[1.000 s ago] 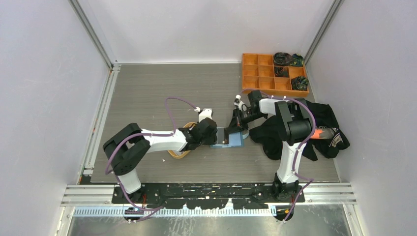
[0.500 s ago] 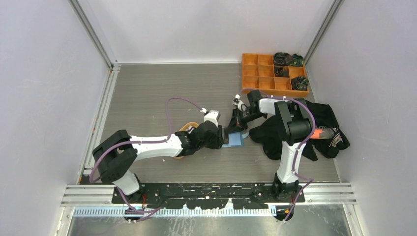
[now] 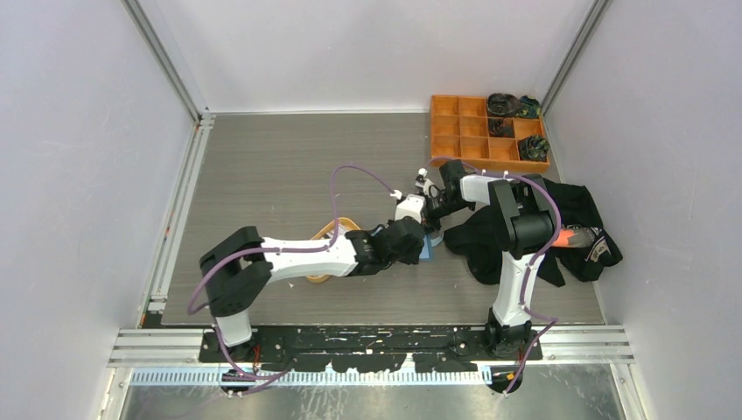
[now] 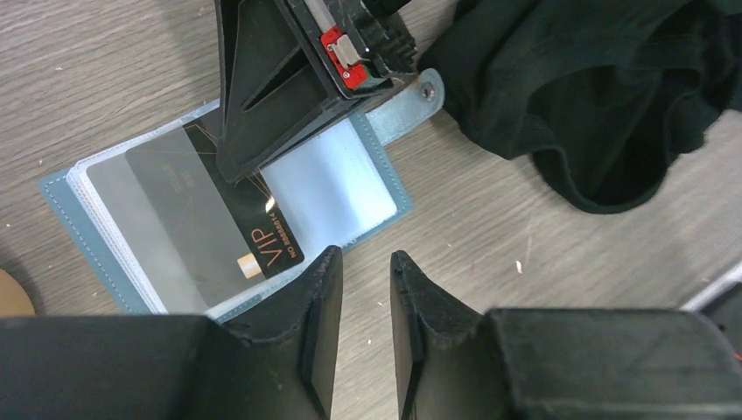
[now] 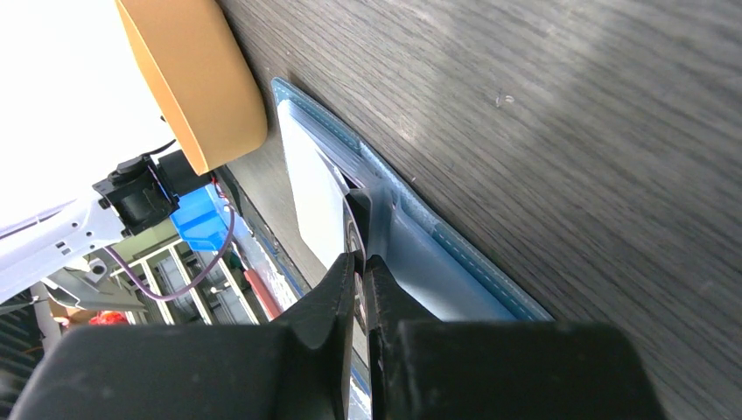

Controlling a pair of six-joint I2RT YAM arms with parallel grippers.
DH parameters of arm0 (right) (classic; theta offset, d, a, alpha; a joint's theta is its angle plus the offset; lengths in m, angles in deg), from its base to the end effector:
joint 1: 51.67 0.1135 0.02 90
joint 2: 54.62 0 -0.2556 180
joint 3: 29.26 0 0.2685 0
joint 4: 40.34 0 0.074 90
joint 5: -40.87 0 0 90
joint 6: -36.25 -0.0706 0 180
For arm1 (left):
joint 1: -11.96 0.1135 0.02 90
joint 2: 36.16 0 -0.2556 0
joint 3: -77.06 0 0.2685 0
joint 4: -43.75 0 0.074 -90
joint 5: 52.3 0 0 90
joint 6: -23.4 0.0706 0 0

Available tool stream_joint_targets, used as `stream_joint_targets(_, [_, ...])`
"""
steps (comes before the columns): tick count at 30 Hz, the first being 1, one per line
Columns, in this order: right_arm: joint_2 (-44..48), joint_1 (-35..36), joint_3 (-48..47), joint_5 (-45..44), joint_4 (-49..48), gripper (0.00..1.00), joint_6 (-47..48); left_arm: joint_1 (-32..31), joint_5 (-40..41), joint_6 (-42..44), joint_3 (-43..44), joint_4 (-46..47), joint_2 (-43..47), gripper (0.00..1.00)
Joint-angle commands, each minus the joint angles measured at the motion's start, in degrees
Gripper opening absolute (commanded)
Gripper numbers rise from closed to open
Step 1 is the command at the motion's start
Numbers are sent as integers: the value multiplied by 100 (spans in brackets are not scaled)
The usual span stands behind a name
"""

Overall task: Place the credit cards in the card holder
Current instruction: Insert the credit card into the card holder.

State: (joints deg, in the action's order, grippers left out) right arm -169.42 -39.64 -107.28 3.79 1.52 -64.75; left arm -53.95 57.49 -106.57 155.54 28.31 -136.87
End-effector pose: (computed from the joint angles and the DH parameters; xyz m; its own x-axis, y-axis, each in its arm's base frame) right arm 0.3455 0.1312 0.0705 -0.9946 -0.0943 -0.0441 -0.0913 0.5857 0.8054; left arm 0.1962 -0.3802 0.1772 -0.6727 0.0237 -0.7395 0.4142 0.8402 -0.3499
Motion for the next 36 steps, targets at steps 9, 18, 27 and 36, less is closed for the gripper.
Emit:
stream_joint_targets(9, [-72, 32, -161, -300, -21, 13, 107, -60, 509, 85, 1568, -1436, -1262, 22])
stream_joint_targets(18, [-100, 36, -168, -300, -7, 13, 114, -30, 797, 111, 2370, -2204, -1864, 26])
stream_joint_targets(27, [-116, 34, -194, -336, 59, 15, 167, 210, 510, -31, 2128, -2060, -1833, 32])
stream_joint_targets(36, [-75, 36, -242, -353, 140, 23, 235, 322, 425, -117, 1941, -1976, -1713, 36])
